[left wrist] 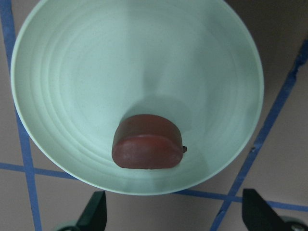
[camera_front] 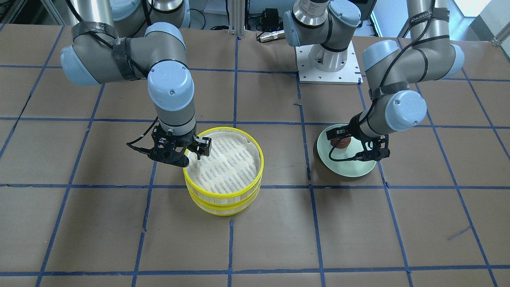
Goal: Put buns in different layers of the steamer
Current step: 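Grasp and lift the brown bun with left gripper while right gripper releases and rises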
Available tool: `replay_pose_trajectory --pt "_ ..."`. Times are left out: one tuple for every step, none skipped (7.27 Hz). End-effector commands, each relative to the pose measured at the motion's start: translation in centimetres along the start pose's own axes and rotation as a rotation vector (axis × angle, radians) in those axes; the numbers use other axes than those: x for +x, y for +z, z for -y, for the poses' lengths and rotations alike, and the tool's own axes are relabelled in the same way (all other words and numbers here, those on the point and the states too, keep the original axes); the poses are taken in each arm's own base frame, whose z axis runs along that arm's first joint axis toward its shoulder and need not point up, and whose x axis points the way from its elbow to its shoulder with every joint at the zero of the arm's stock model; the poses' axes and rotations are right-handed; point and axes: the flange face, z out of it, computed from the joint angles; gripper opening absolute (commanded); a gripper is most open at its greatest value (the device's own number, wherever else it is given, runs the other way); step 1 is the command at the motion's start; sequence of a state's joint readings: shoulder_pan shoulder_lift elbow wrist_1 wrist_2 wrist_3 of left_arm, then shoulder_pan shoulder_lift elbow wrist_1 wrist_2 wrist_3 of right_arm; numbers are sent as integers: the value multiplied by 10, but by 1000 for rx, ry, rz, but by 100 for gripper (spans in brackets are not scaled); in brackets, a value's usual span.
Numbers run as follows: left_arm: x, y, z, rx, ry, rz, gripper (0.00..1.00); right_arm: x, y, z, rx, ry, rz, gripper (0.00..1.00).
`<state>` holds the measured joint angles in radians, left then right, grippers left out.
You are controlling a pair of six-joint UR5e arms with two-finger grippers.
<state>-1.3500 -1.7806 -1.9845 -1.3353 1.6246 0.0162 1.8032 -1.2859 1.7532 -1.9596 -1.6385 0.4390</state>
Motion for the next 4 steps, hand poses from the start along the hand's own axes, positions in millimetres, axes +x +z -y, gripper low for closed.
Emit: replay_pose_trajectory --pt "-6 12 11 -3 12 39 98 21 -15 24 49 -20 -3 86" --pt "-6 18 13 -18 16 49 98 40 -37 44 91 -26 12 87" --pt "-5 27 13 -36 14 43 97 61 -60 66 126 -29 32 87" --pt "-4 41 6 -67 18 43 84 76 -87 84 176 -51 42 87"
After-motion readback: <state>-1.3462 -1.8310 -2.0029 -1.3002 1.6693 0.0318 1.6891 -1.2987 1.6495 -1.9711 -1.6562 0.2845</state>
